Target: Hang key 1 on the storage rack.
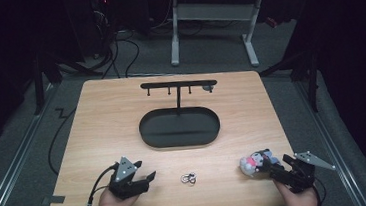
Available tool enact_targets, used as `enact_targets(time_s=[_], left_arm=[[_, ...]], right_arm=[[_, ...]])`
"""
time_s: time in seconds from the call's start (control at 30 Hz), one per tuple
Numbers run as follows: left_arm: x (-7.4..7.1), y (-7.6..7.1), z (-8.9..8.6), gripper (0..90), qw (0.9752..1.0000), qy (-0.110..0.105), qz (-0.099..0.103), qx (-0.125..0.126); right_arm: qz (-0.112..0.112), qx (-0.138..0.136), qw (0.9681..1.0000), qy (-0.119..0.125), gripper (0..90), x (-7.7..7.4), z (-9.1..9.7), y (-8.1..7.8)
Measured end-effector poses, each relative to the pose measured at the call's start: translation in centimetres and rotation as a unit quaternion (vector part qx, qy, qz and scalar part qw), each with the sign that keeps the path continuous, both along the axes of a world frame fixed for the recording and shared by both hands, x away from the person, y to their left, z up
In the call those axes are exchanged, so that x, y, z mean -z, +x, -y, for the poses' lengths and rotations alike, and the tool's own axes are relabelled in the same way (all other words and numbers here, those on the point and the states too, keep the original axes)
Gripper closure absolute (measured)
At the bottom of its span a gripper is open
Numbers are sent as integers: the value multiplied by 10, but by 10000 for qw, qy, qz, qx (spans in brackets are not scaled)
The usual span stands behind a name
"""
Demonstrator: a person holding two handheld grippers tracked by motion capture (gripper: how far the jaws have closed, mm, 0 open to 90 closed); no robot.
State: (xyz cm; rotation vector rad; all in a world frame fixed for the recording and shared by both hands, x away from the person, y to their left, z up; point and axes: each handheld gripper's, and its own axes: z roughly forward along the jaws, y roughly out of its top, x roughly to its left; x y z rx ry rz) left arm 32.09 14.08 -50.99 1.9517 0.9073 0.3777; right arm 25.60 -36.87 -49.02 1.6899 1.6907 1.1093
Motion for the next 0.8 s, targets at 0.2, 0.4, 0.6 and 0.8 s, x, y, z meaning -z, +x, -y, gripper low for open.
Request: enact_targets(time_s=[0.2,0.4,0.6,0.8], left_arm=[[-1,2,-3,368,10000,-27,-5,-66],[-2,5,-3,369,9999,-109,5,-115],[-4,16,-3,374,9997,-162,52,-194],[-5,22,1,377,9997,-174,61,-171]], right_arm=[[15,-76,9999,86,158,1,1,-1],[49,-171,9998,83,205,0,2,-6],[234,-371,9976,-539,827,-3,0,-30],[-129,-490,9953,-826,900,6,-5,-37]])
